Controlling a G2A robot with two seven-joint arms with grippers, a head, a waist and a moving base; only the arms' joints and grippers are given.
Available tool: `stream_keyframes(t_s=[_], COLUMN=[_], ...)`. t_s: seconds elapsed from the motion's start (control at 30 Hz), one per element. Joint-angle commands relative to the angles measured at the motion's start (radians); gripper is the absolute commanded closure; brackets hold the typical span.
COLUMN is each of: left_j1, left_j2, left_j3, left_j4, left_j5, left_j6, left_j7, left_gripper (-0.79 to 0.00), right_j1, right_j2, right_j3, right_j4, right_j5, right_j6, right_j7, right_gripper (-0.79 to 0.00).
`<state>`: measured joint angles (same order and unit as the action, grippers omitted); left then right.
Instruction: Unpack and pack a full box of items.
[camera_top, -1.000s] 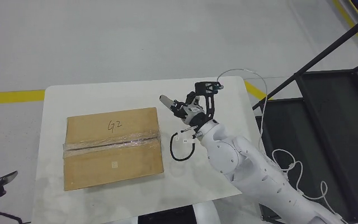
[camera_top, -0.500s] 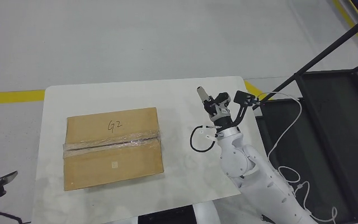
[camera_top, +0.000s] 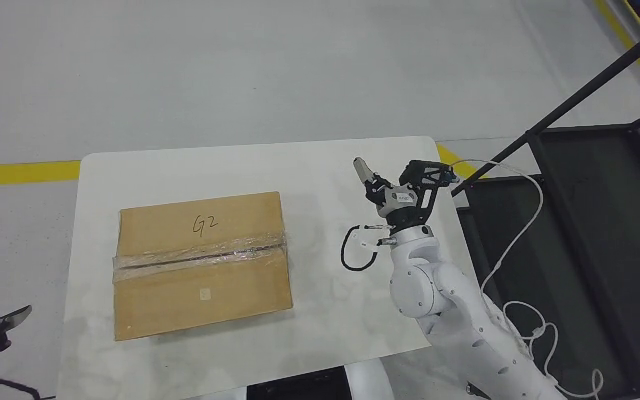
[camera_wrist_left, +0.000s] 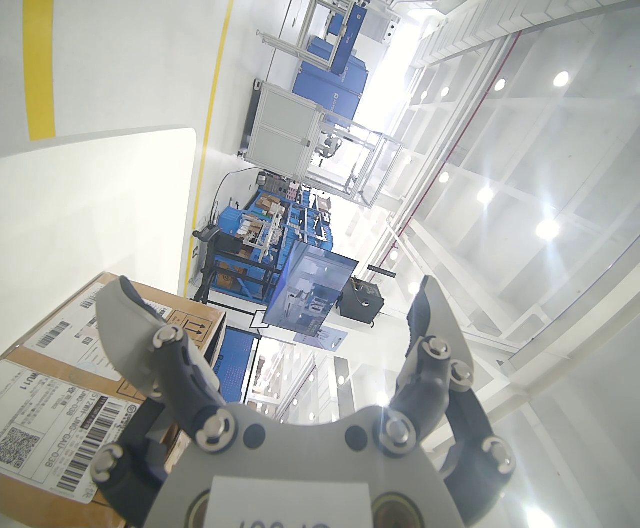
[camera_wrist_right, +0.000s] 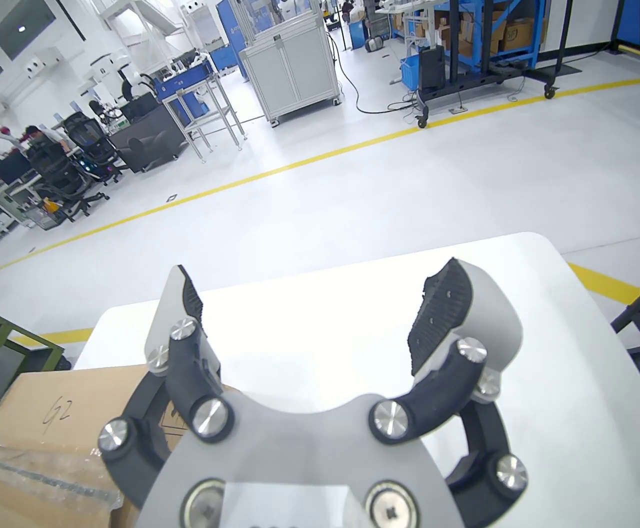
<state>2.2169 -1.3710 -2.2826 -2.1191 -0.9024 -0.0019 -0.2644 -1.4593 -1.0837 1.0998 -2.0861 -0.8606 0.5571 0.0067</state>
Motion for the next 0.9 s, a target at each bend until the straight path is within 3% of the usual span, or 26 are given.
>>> stream_keyframes(t_s=[0.0, 0.07, 0.87], left_j1=[0.0, 0.0, 0.0], left_j2=[0.0, 0.0, 0.0], left_j3=[0.0, 0.0, 0.0], left_j4=[0.0, 0.0, 0.0], left_j5=[0.0, 0.0, 0.0], left_j6=[0.0, 0.0, 0.0], left_j7=[0.0, 0.0, 0.0], left_gripper=[-0.785, -0.785, -0.785], right_j1=[0.007, 0.011, 0.011], right_j2=[0.002, 0.003, 0.003], right_j3=[-0.004, -0.003, -0.003], right_j4=[-0.009, -0.024, -0.024], right_j5=[-0.074, -0.11, -0.11], right_j6=[0.019, 0.027, 0.027], right_j7=[0.077, 0.129, 0.129], right_gripper=[-0.785, -0.785, -0.784])
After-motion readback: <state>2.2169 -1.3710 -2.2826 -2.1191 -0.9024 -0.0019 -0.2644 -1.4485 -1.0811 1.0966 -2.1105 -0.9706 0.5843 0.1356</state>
